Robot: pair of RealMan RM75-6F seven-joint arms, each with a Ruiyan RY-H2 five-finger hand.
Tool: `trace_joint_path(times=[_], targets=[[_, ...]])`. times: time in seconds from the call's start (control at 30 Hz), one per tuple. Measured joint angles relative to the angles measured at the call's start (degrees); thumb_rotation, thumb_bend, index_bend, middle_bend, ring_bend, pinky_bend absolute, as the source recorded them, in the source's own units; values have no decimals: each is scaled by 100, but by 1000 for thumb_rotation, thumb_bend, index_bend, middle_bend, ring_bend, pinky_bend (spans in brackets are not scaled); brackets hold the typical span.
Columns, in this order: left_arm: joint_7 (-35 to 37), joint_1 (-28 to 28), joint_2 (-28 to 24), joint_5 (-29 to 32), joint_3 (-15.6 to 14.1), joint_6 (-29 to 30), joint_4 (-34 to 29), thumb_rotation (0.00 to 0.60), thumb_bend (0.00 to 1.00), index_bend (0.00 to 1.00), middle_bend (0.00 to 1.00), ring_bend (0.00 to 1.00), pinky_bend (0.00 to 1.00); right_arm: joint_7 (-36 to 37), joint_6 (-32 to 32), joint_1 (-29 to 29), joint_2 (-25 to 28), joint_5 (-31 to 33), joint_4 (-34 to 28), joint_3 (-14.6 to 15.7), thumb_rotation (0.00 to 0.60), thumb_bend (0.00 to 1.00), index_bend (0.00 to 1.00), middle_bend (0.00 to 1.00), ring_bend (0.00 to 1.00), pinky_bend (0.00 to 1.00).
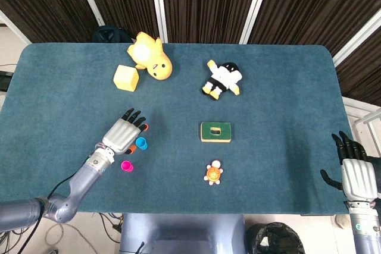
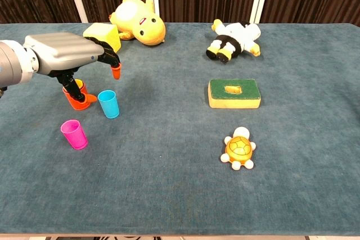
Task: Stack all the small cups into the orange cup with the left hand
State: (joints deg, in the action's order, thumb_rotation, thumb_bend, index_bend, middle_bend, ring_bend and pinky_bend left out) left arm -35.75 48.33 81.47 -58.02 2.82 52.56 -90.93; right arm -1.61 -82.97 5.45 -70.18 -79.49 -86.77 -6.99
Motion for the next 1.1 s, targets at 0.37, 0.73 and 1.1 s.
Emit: trace_joint_path(times=[0.37, 0.73, 1.1], targets=[[-203, 51, 215, 50, -55, -7, 169, 600, 277, 373, 179, 0, 5, 2, 10, 0, -1, 6, 5, 2, 600, 318, 69, 28, 110, 111], [-316, 72, 359, 86, -74, 38, 259, 600, 307, 444, 191, 0, 9, 53, 3, -2, -1, 12, 15, -12, 600, 317, 69, 27, 110, 111], [-162, 39, 126, -14, 17, 152, 76, 600, 324, 452, 191, 0, 9, 66, 3, -4, -9, 17, 19, -15, 600, 317, 69, 27, 110, 111]])
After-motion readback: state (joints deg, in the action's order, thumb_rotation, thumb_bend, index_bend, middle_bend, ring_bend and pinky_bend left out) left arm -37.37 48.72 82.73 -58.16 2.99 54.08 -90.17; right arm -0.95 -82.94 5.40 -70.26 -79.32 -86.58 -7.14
